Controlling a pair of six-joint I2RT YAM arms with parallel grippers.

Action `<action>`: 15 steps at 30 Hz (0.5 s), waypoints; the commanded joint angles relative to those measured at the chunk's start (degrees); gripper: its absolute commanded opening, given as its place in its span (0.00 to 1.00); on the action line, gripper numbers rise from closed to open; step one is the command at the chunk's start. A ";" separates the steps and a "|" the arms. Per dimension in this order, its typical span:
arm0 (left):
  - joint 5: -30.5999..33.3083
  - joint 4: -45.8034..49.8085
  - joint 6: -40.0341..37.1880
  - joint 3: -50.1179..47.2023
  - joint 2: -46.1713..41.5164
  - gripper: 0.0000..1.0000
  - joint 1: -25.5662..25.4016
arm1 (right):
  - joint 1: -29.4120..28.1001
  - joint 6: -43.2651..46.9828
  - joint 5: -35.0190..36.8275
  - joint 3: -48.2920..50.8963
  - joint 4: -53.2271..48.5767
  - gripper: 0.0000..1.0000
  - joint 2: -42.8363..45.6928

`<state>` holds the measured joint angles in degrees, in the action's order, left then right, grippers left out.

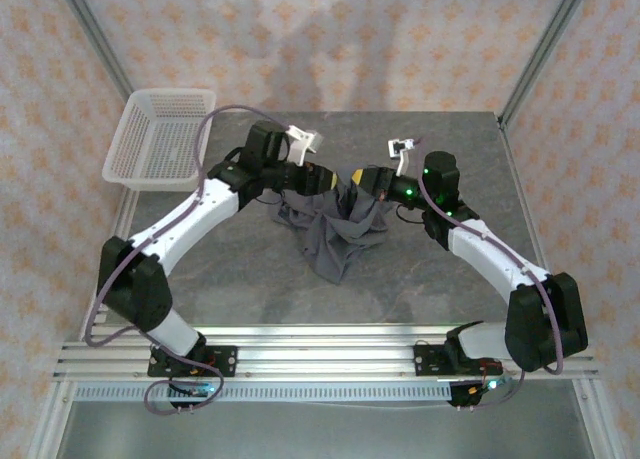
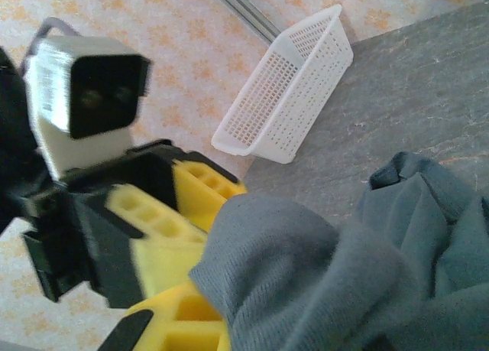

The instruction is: Fold the inside-out t-shirt

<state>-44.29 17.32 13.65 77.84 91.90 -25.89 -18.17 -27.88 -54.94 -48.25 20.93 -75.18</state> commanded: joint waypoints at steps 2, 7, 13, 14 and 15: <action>-5.02 -2.03 1.09 1.53 1.68 0.29 -0.04 | 0.28 0.97 -1.05 -2.46 -0.07 0.00 0.47; -6.31 -3.70 2.44 1.49 3.45 0.35 -0.29 | 0.33 0.91 -1.46 -2.75 -0.79 0.00 0.12; -5.74 -7.01 4.56 0.23 4.25 0.35 -0.39 | 0.27 0.68 -1.49 -2.55 -1.08 0.00 0.04; -5.52 -7.38 4.90 0.20 4.39 0.31 -0.39 | 0.30 0.55 -1.49 -2.55 -0.94 0.00 0.01; -5.22 -7.52 5.02 0.20 4.51 0.27 -0.38 | 0.26 0.47 -1.36 -2.51 -0.81 0.00 0.03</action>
<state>-49.10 13.23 17.43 77.84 96.05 -25.89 -18.17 -27.88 -55.13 -48.75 18.85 -75.18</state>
